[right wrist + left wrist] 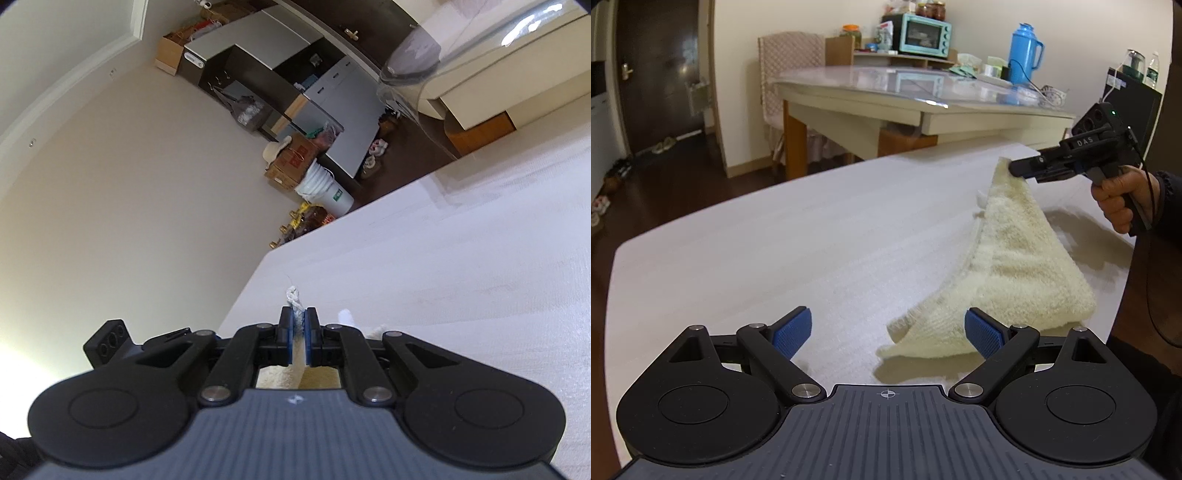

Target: Fold towel

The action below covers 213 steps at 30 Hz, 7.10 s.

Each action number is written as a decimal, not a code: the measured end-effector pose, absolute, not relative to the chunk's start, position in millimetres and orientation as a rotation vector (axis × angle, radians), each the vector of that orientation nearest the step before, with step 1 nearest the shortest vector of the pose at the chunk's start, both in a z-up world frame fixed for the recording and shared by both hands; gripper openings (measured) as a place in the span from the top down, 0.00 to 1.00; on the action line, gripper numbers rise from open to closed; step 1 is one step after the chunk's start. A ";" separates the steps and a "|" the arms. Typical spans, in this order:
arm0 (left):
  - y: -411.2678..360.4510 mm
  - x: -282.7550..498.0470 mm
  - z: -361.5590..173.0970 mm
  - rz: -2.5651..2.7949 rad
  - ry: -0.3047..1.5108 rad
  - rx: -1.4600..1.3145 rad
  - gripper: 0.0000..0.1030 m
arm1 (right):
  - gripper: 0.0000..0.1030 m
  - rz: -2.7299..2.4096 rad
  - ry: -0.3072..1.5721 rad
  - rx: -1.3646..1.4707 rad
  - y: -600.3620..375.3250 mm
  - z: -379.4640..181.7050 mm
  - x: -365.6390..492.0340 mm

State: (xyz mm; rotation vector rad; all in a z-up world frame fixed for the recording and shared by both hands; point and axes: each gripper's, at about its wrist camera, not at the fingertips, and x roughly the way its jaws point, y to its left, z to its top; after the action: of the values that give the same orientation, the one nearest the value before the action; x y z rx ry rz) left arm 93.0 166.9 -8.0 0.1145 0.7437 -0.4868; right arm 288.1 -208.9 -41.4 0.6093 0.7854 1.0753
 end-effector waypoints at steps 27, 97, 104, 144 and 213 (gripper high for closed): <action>163.6 104.0 -24.1 -0.390 0.794 0.132 0.07 | 0.77 1.102 0.822 0.470 -172.0 -43.2 145.7; 125.0 88.8 -5.9 -0.559 0.695 0.205 0.09 | 0.93 1.085 0.809 0.348 -134.2 -55.3 131.9; 111.6 89.3 -22.0 -0.524 0.697 0.332 0.12 | 0.95 1.121 0.810 0.255 -143.7 -41.1 126.4; 136.4 66.4 -18.9 -0.534 0.672 0.234 0.75 | 0.59 1.039 0.778 0.293 -162.3 -43.8 97.6; 107.0 100.2 -13.1 -0.368 0.724 0.228 0.20 | 0.35 0.863 0.732 -0.085 -159.5 -19.9 174.3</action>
State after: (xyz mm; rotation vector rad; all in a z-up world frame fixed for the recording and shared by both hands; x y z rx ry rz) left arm 100.2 107.0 -13.1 0.2279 0.7236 -0.3679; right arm 174.3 -159.5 -19.9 -0.0853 0.7324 0.8630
